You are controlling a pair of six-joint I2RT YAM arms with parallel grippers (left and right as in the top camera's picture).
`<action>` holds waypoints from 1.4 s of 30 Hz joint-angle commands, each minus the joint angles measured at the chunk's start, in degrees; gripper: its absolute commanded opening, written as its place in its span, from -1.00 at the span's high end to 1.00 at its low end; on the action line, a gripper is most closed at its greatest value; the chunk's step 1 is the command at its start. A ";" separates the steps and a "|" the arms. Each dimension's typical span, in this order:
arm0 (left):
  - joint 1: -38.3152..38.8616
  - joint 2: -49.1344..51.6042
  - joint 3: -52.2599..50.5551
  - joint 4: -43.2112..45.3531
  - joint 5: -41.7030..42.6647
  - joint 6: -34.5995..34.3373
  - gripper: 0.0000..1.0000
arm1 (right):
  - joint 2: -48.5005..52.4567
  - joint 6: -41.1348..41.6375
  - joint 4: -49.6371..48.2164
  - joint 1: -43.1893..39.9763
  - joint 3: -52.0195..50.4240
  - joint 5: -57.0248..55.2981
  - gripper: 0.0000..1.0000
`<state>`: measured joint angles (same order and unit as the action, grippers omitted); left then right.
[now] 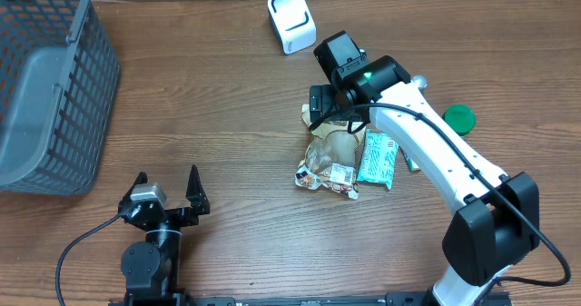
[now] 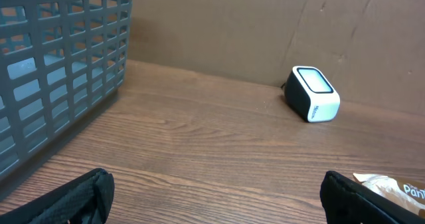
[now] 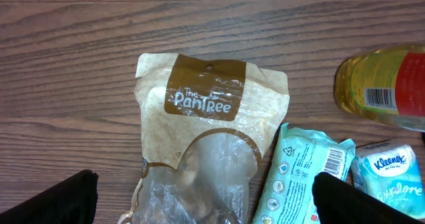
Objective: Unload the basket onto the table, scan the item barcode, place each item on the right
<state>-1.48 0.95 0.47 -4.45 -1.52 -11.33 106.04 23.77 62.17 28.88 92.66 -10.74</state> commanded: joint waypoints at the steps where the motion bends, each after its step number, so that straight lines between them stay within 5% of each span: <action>1: 0.37 -0.72 -0.20 0.13 0.02 1.70 -1.00 | -1.25 0.24 -0.35 -0.13 1.05 -0.57 -1.00; 18: 0.37 -0.70 -0.20 0.13 0.02 1.70 -1.00 | -2.82 0.24 -0.33 -0.13 1.05 -0.59 -1.00; 42: 0.37 -0.70 -0.20 0.13 0.00 1.70 -1.00 | -22.05 0.24 -0.31 -0.13 1.05 -0.57 -1.00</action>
<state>-1.48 0.95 0.47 -4.45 -1.52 -11.31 86.94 23.77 62.17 28.86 92.66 -10.74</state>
